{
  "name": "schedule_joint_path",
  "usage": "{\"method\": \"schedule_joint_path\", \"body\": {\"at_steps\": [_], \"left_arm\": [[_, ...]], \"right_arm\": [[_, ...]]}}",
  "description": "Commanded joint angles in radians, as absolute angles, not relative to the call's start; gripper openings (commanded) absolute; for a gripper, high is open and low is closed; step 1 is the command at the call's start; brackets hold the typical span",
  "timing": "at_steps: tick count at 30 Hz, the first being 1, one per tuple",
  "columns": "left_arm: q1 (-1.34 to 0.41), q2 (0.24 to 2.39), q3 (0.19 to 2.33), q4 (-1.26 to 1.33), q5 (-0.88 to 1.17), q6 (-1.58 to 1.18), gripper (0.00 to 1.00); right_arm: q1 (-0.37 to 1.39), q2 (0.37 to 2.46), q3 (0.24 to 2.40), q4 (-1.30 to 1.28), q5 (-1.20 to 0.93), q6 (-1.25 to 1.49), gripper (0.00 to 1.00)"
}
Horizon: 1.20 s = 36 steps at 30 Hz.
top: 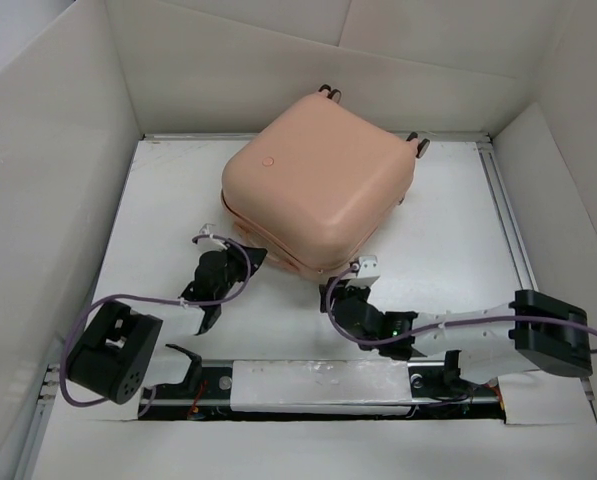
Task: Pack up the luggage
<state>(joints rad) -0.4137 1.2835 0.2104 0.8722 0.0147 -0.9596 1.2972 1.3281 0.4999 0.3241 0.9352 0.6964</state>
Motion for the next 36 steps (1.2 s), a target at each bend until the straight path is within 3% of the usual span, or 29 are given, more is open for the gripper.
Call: {"method": "schedule_joint_path", "body": {"at_steps": [1,10,19,21,25,29,33,36], "left_arm": [[-0.472,1.192,0.138,0.973,0.075,-0.920,0.00],[-0.747,1.060,0.049,0.989,-0.058,-1.022,0.00],[-0.747,0.945,0.018,0.922,-0.048,-1.043,0.00],[-0.747,0.931,0.037,0.887,-0.048,-1.008,0.00],[-0.747,0.977,0.046,0.906,-0.048,-0.997,0.00],[-0.747,1.023,0.046,0.963,-0.028,-1.008,0.00],[-0.747,1.023,0.046,0.963,-0.018,-1.017,0.00],[-0.747,1.003,0.046,0.963,-0.018,-1.017,0.00]], "right_arm": [[1.302,1.257,0.479,0.411,0.899,0.672,0.60],[1.388,1.066,0.327,0.341,0.927,0.719,0.67],[1.388,0.940,0.285,0.318,1.002,0.669,0.47],[1.388,0.927,0.285,0.318,1.002,0.654,0.47],[1.379,0.928,0.305,0.327,0.931,0.604,0.57],[1.379,0.989,0.330,0.348,0.887,0.581,0.59],[1.379,1.041,0.348,0.348,0.887,0.620,0.49],[1.379,1.095,0.371,0.348,0.931,0.630,0.36]]}}
